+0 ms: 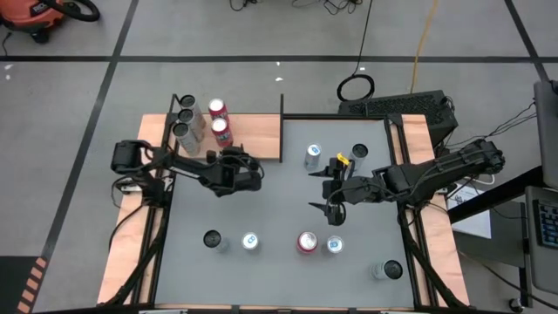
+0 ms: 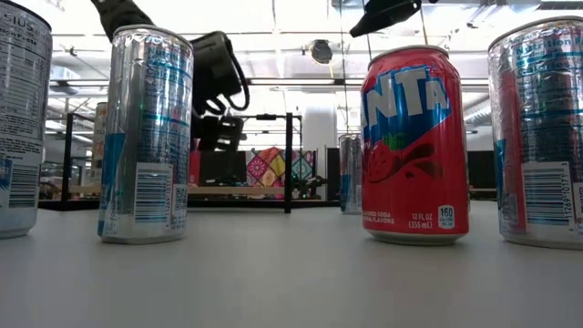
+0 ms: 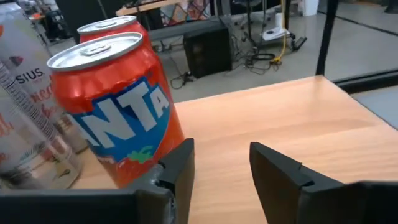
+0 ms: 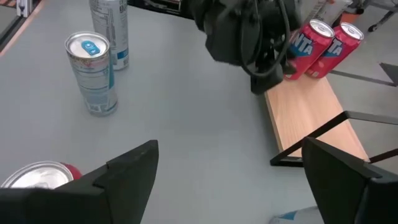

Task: Place canned beverage on shelf
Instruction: Put the top red soda can on the shelf aligned with the other red soda can

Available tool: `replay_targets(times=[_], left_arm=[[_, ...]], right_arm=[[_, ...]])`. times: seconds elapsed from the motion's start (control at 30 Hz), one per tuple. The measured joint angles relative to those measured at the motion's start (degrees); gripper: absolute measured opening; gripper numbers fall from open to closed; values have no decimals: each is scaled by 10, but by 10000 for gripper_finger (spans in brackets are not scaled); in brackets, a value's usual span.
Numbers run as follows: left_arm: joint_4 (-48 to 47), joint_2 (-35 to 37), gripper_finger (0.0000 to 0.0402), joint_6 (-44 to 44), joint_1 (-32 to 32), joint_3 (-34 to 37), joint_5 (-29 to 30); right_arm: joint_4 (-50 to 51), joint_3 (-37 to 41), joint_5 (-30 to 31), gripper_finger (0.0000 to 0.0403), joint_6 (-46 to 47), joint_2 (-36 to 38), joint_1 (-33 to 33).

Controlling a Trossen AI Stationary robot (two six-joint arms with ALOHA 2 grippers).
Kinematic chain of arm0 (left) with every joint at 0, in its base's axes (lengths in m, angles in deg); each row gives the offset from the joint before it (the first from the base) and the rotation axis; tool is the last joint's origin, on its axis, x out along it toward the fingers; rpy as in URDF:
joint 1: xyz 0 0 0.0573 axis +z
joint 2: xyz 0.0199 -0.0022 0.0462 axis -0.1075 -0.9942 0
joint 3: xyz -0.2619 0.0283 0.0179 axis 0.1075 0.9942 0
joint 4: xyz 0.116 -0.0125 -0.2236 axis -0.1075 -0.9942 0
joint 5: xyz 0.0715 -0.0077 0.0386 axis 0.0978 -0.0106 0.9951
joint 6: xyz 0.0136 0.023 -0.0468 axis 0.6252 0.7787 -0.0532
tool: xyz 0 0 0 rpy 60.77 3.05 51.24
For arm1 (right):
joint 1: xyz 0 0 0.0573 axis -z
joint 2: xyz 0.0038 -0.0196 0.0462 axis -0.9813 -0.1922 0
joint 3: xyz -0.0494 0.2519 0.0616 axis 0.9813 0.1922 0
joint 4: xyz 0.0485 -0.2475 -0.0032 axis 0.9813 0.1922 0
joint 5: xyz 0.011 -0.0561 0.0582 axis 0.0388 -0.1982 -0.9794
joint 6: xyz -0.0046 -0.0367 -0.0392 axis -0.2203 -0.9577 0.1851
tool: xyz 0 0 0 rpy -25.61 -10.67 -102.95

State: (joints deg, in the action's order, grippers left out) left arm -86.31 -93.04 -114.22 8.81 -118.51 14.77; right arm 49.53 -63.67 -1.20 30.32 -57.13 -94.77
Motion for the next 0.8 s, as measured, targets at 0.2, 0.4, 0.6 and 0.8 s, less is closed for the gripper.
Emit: replay_targets(times=[0.2, 0.4, 0.6, 0.8], left_arm=[[0, -13, 118, 1, 20, 0, 11], [0, -17, 92, 13, 45, 0, 16], [1, -17, 86, 32, 65, 0, 17], [-2, -17, 86, 35, 81, 0, 17]], right_arm=[[-21, 0, 1, 329, -2, 0, 0], [-42, 0, 2, 329, -6, 0, 0], [-43, 0, 2, 329, 0, 0, 0], [-43, 0, 2, 329, 8, 0, 0]])
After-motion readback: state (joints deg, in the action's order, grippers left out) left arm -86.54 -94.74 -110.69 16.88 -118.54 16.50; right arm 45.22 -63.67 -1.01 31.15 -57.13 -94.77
